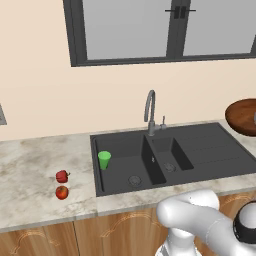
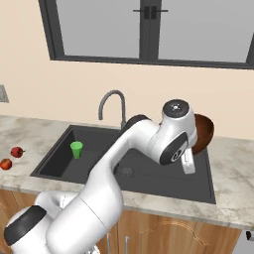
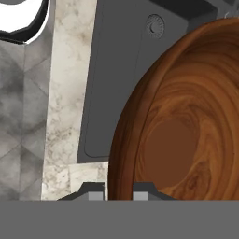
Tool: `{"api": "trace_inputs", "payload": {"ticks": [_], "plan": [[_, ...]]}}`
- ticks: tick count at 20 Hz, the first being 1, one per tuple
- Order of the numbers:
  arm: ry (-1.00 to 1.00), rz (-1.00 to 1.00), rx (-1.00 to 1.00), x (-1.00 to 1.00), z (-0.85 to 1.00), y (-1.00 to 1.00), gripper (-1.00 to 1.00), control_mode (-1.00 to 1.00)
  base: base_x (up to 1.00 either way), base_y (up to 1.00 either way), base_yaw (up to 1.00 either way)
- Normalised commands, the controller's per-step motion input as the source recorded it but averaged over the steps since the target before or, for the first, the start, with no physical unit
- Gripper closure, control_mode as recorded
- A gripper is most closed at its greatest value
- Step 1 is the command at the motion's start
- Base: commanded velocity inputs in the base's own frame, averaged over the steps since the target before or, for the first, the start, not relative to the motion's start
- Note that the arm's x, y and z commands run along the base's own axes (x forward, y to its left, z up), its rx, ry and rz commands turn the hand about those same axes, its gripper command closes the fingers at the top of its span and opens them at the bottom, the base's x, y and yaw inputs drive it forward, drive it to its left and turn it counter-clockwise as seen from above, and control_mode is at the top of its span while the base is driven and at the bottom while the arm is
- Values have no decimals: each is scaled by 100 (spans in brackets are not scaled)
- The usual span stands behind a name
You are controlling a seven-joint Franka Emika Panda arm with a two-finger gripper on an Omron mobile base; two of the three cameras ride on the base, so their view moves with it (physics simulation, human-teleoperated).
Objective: Remove the bell pepper and apple from the sink. Then move the bowl and cup from the counter to the sink for washing.
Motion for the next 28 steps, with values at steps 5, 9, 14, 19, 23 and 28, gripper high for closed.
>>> {"api": "trace_inputs", "payload": {"ticks": [5, 9, 14, 19, 23, 28], "plan": [[2, 2, 0, -34, 11, 43, 100, -100, 0, 0, 0], [4, 3, 0, -31, 8, 46, 100, -100, 0, 0, 0], [5, 2, 0, -28, 7, 49, 100, -100, 0, 0, 0], [6, 2, 0, -18, 8, 50, 100, -100, 0, 0, 0], [8, 2, 0, -16, 9, 49, 100, -100, 0, 0, 0], [7, 3, 0, -19, 9, 49, 100, -100, 0, 0, 0]]}}
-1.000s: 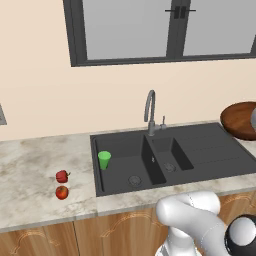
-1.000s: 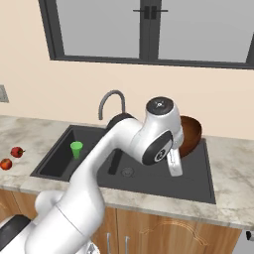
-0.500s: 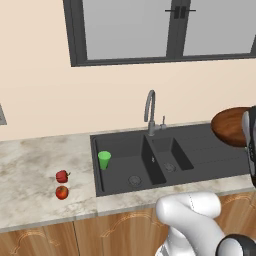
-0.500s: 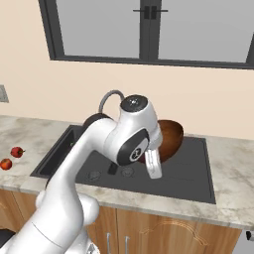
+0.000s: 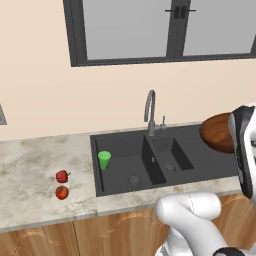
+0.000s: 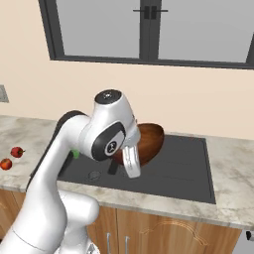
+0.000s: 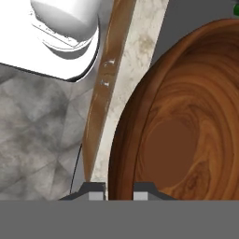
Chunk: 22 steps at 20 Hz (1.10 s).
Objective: Remove the bell pepper and apple from the sink. Then move the bowl and cup from the counter to the sink for washing.
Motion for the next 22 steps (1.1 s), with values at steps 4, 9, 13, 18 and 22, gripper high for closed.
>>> {"api": "trace_inputs", "payload": {"ticks": [4, 9, 13, 18, 22], "plan": [[5, 5, 1, -23, 7, 47, 100, -100, 0, 0, 0], [4, 3, 0, -21, 7, 50, 100, -100, 0, 0, 0], [5, 2, 1, -18, 6, 52, 100, -100, 0, 0, 0], [5, 0, 1, -16, 6, 55, 100, -100, 0, 0, 0], [4, 0, 2, -15, 6, 57, 100, -100, 0, 0, 0]]}}
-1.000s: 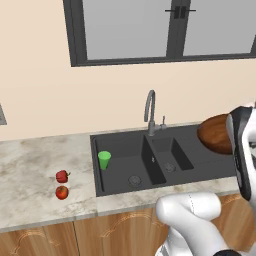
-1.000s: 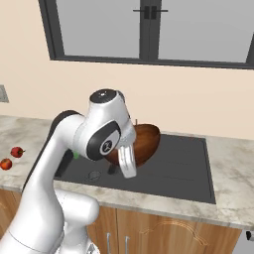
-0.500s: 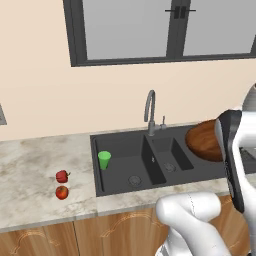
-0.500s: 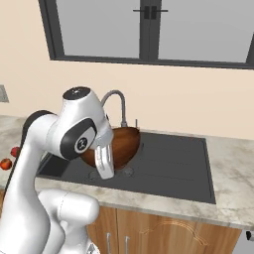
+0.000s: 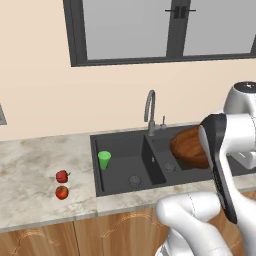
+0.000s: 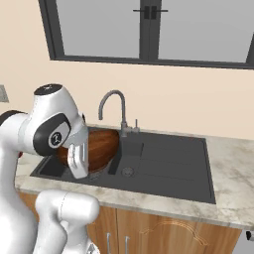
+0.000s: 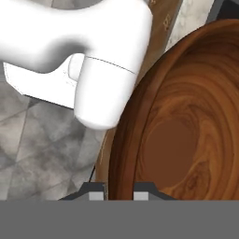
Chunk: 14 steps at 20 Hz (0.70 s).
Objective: Remove the bell pepper and apple from the sink. Then move the bowl and cup from the counter to the sink for washing.
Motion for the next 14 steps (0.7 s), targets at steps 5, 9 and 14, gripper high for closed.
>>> {"api": "trace_inputs", "payload": {"ticks": [5, 9, 14], "plan": [[5, 0, 2, -11, 5, 55, 100, -100, 0, 0, 0], [8, 0, 2, -4, 3, 55, 100, -100, 0, 0, 0], [10, 0, 5, 1, 0, 54, 100, -100, 0, 0, 0]]}}
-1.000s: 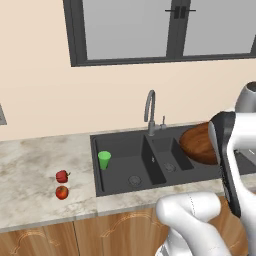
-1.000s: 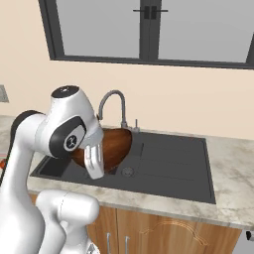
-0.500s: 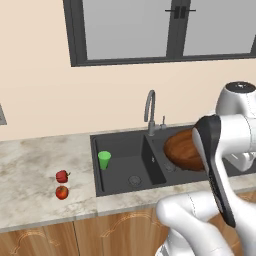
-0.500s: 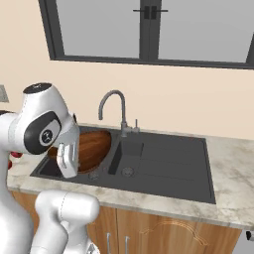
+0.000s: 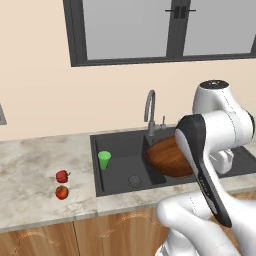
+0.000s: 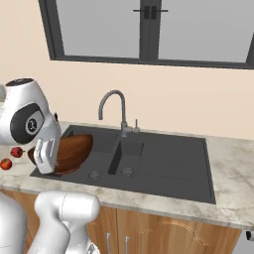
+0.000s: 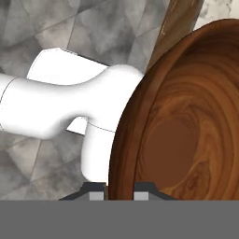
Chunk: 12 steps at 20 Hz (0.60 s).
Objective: Remove the bell pepper and apple from the sink. Then move the bowl and cup from the counter to the sink for washing.
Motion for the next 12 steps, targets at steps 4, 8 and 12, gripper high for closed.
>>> {"api": "trace_inputs", "payload": {"ticks": [4, 8, 12], "plan": [[11, 0, 6, 7, 0, 49, 100, -100, 0, 0, 0], [14, -1, 5, 16, -3, 43, 100, -100, 0, 0, 0], [6, -4, 4, 23, -6, 38, 100, -100, 0, 0, 0]]}}
